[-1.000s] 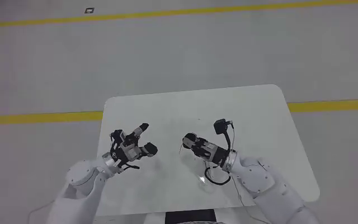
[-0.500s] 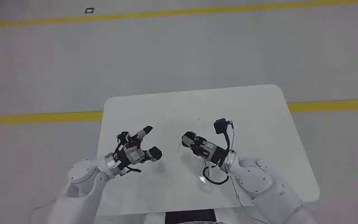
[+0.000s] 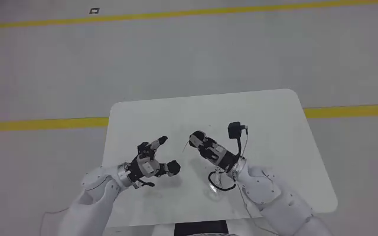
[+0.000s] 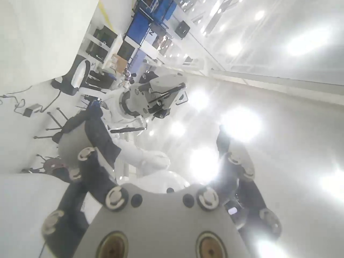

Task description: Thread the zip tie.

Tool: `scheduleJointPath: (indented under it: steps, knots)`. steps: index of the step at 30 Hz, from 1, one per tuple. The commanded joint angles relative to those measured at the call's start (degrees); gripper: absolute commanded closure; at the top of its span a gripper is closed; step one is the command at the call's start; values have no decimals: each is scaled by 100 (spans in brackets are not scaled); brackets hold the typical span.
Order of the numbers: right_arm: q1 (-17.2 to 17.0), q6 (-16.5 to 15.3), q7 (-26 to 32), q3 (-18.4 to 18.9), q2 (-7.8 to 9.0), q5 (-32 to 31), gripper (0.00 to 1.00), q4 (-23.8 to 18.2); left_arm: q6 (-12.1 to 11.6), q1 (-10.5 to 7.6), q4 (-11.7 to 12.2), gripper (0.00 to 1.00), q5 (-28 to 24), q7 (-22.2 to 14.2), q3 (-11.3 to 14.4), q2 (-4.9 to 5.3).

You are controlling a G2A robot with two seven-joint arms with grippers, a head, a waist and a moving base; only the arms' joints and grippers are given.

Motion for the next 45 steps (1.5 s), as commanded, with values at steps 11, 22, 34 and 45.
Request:
scheduleJointPath:
  steps: [11,22,34,45]
  knots:
    - [6,82,-68,-94,-54,101,100,36,4,-165,216,0,-739,-174,206,-23]
    - [-22,40,-95,-96,-80,220,100,33,-81,-209,268,0,-913,-23,418,-46]
    - [-31,30,-36,-117,-101,296,97,42,-108,-282,281,0,-921,131,566,-51]
    - [-70,0,-22,-81,-116,242,100,-12,-239,-341,366,24,-942,121,653,-21]
